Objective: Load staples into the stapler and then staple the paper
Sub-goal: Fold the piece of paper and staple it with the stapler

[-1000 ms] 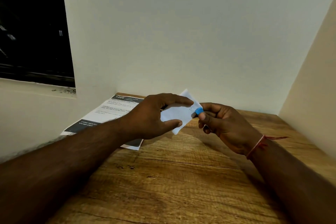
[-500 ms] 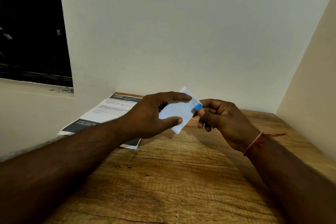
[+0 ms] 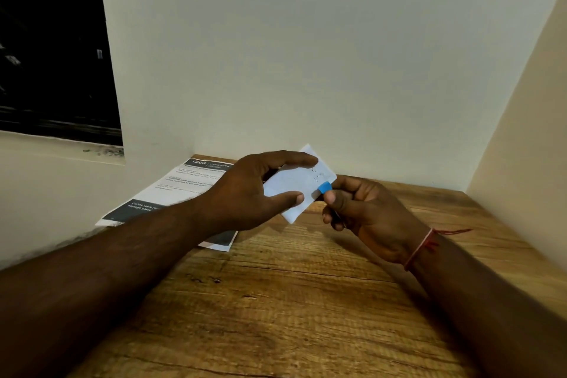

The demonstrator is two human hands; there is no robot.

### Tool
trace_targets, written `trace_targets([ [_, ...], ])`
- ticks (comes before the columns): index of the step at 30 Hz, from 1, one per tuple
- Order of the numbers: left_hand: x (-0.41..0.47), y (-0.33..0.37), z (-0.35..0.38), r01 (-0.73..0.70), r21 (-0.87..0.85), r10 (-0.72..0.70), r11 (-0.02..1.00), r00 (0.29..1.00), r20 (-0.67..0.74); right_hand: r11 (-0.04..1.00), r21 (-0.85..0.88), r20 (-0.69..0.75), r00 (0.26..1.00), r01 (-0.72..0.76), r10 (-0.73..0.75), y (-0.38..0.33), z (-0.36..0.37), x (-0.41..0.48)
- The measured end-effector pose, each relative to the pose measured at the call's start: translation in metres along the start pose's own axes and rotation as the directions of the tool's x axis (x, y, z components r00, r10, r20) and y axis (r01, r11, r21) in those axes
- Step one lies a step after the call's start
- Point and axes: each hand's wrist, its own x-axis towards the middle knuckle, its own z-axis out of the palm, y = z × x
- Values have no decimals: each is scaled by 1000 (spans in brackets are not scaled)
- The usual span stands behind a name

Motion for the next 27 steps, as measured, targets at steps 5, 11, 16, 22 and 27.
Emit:
trace_targets([
  [5,-1,4,0,-4,15,4,1000,1000,-3,1000,2,33,999,-25,25,0,6,-2],
  [11,-1,6,-1,-5,-7,5,1000,1000,9,1000,-2,30,1000,-9,9,1,4,-3],
  [16,0,5,0,-16,-15,16,1000,1000,10,999,-39,0,1000,19,-19,2,3,-2],
  [22,0,5,0,-18,-24,19,1000,1000,14,990,-130,-9,998,58,-59,2,2,0],
  [27,0,5,0,-8,2,7,1000,1000,25,990,-132,-6,999,52,-53,3,4,-1],
])
